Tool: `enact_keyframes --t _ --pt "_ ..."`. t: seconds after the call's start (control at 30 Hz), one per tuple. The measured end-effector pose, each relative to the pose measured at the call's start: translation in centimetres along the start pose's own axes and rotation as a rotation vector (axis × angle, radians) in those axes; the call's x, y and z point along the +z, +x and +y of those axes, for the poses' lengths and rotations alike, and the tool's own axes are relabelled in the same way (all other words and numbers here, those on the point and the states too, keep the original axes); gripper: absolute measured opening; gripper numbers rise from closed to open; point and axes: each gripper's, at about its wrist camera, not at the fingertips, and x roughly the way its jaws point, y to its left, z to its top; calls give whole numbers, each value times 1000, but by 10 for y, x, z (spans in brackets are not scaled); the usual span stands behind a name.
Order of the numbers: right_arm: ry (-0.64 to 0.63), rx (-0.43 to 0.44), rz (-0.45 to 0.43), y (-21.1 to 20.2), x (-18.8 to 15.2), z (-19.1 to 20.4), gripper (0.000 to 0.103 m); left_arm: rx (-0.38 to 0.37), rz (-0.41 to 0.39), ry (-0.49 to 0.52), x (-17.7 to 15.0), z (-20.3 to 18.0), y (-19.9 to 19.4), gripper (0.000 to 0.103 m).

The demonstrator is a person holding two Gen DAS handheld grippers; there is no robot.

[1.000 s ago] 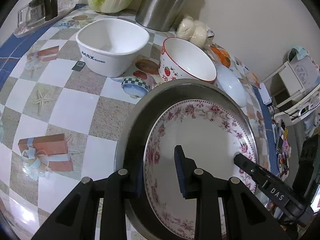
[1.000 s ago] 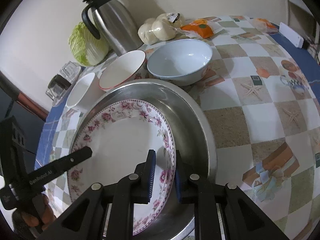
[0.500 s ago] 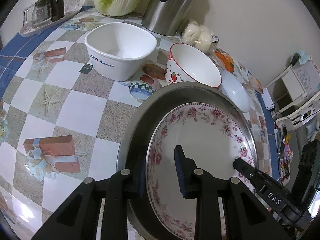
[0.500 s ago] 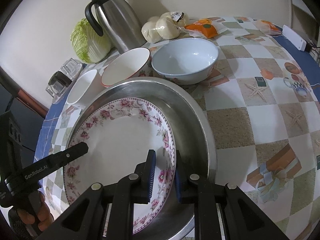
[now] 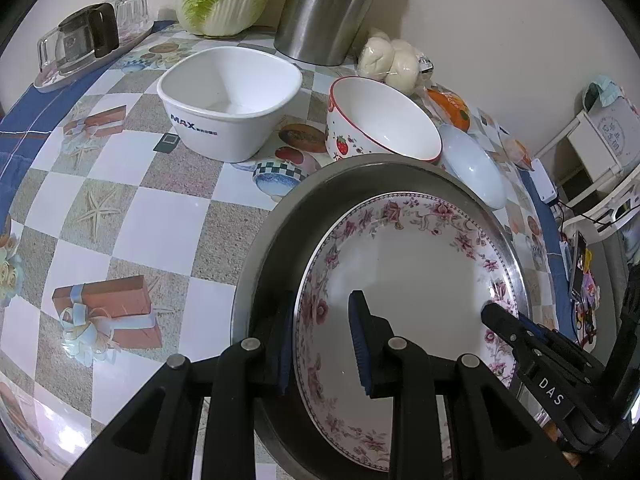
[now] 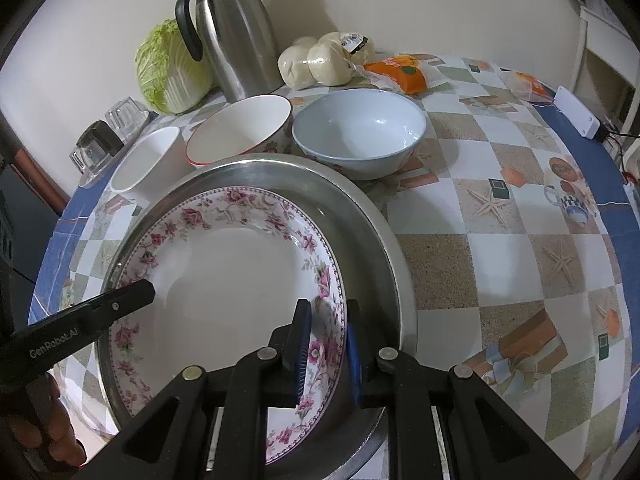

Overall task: Organize plates and bowls
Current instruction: 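Set the floral plate flat in the basin and open both grippers, then withdraw both grippers and move them toward the red-rimmed white bowl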

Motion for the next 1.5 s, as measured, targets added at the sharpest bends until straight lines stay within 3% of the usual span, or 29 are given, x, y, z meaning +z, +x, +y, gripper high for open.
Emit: enact_keyframes --t 0.2,0.47,0.53,0.6,0.63,0.73,0.8,0.93,1.0,1.13,1.2,1.27,1.33,1.5 --pt "20 -4 -23 -5 2 -5 19 15 0 24 0 -5 0 30" --pt "1 -5 -78 -16 5 0 19 57 -84 104 3 -20 -19 46" --pt "-10 -9 -94 -19 6 2 23 69 -109 122 3 -24 -24 52" --pt "-14 -11 -103 -21 6 3 47 79 -129 131 4 -26 -29 53" --pt "-13 -13 -108 -22 6 3 53 86 -140 131 4 -26 -31 54" --pt "-19 2 -117 -23 7 5 62 118 -168 129 6 -25 -37 66" --pt "-41 -5 -126 -24 7 9 71 139 -186 121 7 -24 -40 69" --pt "-72 -41 -144 -26 6 13 74 188 -198 78 8 -15 -44 74" --pt "-72 -43 -148 -26 7 12 84 216 -196 56 9 -10 -44 77" --pt "-79 -45 -155 -26 6 12 92 260 -164 19 8 1 -37 77" --pt "-86 -52 -160 -26 6 13 103 272 -158 13 8 3 -36 77" --pt "-91 -52 -168 -26 6 13 103 285 -160 10 7 5 -35 82" --pt "-93 -51 -172 -27 6 13 103 297 -163 8 7 7 -35 96" --pt "-92 -51 -179 -28 6 14 103 308 -176 1 8 10 -35 99"
